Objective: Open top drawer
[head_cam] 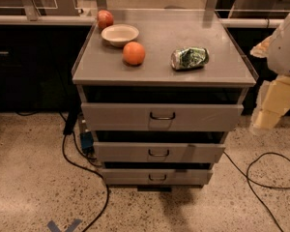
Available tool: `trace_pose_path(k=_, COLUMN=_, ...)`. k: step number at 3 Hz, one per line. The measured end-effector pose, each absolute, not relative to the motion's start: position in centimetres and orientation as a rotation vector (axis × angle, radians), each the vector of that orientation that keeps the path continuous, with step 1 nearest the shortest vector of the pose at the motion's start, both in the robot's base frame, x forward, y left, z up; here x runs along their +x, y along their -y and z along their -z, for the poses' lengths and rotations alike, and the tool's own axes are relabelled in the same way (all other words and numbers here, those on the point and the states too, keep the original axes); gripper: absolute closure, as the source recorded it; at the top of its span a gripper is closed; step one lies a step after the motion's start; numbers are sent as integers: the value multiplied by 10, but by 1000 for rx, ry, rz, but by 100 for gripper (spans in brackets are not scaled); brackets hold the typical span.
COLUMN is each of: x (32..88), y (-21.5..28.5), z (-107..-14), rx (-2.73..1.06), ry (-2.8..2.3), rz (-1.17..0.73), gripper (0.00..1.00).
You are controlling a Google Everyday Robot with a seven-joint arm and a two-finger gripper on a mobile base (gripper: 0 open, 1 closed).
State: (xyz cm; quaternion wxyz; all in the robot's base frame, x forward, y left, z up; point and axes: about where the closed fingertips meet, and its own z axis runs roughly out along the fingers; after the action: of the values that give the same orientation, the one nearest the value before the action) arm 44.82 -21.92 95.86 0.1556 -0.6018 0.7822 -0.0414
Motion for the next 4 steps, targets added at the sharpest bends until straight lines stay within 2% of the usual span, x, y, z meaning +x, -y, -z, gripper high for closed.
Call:
trace_pose_path(k=2, x=494, y=227, z=-875, rx=-1734, ry=-2250, rz=74, gripper=0)
trace_pose_path(k=3, x=535, y=209, z=-808, rx=-1755, ry=-2178, rz=13, gripper=0)
trace_pose_path(k=4, x=536, y=208, z=-800, rx=-1762, ry=-2173, rz=1, gripper=0)
